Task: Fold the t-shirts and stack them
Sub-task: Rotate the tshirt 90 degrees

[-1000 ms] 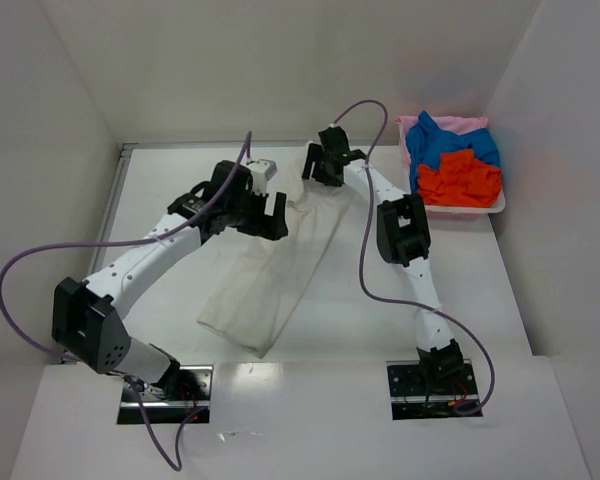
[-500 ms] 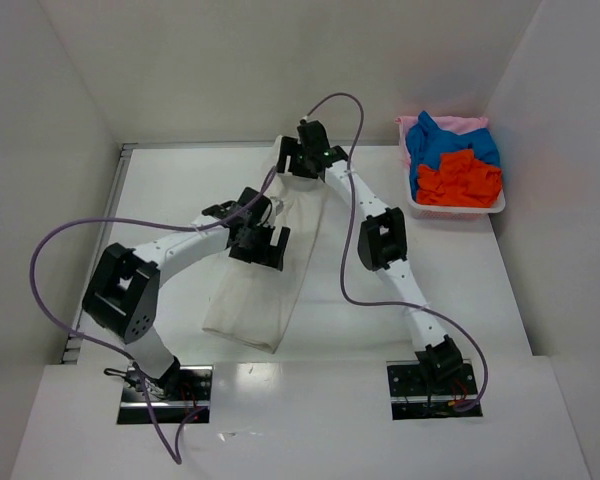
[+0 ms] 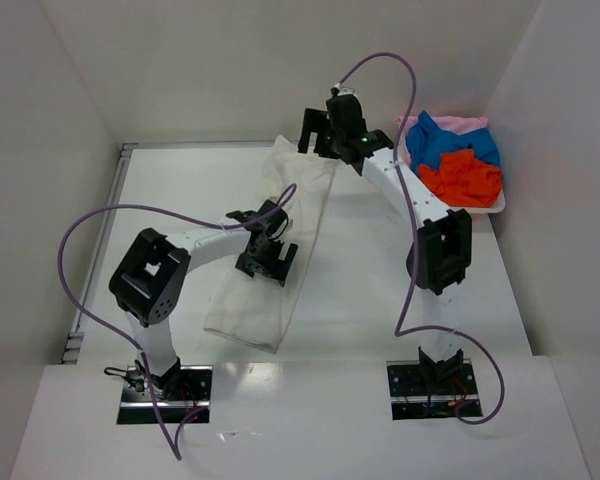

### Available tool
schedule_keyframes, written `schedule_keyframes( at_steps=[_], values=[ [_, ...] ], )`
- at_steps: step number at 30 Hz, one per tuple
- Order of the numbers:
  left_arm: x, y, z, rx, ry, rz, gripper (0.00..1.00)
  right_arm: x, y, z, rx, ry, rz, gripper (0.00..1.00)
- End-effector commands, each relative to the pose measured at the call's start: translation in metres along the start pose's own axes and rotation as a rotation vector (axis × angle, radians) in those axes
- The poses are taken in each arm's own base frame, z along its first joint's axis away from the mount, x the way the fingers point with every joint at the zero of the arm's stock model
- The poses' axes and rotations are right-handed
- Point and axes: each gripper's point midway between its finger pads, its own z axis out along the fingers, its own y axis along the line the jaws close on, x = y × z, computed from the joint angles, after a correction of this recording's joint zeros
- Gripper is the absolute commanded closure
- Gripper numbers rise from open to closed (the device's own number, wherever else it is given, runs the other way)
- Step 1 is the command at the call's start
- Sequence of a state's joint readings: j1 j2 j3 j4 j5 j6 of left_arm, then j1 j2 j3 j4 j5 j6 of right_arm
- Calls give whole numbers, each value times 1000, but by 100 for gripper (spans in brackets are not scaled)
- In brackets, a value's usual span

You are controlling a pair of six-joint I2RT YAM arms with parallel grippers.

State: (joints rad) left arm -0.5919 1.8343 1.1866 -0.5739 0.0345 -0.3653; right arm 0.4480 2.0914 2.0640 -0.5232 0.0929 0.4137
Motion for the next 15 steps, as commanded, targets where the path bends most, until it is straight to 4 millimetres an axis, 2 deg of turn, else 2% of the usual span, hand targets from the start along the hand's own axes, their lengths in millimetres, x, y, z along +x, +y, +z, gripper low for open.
schedule_keyframes(
  at_steps=[1,2,3,4,5,6,7,9,10,11,15],
  values=[
    [38,-26,25,96,152,26,0,7,-15,-9,46,-34,1,1],
    [38,-33,26,113,157,36,0,28,-24,-6,64,3,13,1],
    [40,-44,25,153,162,50,0,19,-27,-13,60,-29,32,1],
    [33,-50,23,179,144,53,0,25,-28,-14,52,-21,45,1],
    [35,-58,24,198,155,56,0,38,-40,-12,74,3,48,1],
    [25,-66,20,230,129,61,0,44,-41,-9,68,14,58,1],
    [23,-76,20,275,139,45,0,41,-55,-11,90,9,81,1],
    [15,-91,18,322,125,21,0,54,-61,-8,90,46,84,1],
    [4,-99,14,355,101,16,0,48,-67,-11,98,33,93,1],
    [3,-105,12,359,100,2,0,48,-75,-9,108,31,89,1],
    [1,-127,4,442,100,-1,0,50,-82,-10,114,27,83,1]
  ],
)
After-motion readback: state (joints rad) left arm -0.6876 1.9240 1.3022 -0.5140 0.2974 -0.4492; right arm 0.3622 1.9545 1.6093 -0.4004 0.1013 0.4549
